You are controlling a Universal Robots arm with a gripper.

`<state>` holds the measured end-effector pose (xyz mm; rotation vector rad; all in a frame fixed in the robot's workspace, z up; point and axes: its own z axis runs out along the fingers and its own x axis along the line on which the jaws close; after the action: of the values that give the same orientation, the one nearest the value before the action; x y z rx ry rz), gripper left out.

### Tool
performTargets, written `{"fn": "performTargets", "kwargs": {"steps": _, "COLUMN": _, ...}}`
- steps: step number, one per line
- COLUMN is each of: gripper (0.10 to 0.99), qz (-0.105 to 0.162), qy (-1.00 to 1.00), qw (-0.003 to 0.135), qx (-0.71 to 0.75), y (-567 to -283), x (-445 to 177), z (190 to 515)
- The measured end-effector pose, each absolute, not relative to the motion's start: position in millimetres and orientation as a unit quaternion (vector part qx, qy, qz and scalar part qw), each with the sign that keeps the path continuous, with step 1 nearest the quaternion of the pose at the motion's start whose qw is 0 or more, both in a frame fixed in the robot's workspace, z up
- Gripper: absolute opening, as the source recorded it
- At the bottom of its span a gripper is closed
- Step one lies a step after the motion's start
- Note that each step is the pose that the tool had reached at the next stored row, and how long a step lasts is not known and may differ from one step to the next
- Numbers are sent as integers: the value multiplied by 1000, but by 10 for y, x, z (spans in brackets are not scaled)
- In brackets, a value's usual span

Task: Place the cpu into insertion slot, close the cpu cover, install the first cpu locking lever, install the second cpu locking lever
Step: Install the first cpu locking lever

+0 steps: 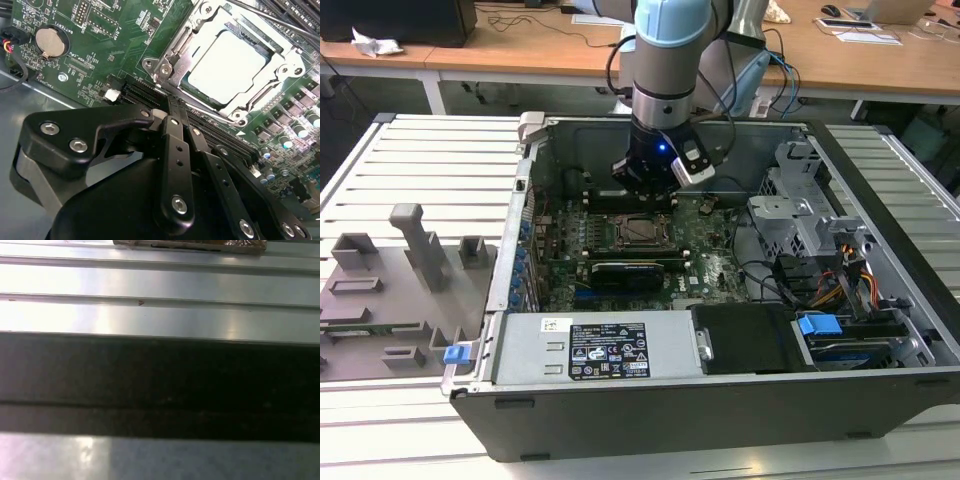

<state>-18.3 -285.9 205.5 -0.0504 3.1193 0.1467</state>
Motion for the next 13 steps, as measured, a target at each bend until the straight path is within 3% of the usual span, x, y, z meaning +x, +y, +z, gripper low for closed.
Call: {"fn": "performTargets", "kwargs": {"steps": 13, "gripper": 106, "qz": 42, "qy": 999, "qw": 9, "qx": -16, "y": -2860, "x": -175, "z": 2010}}
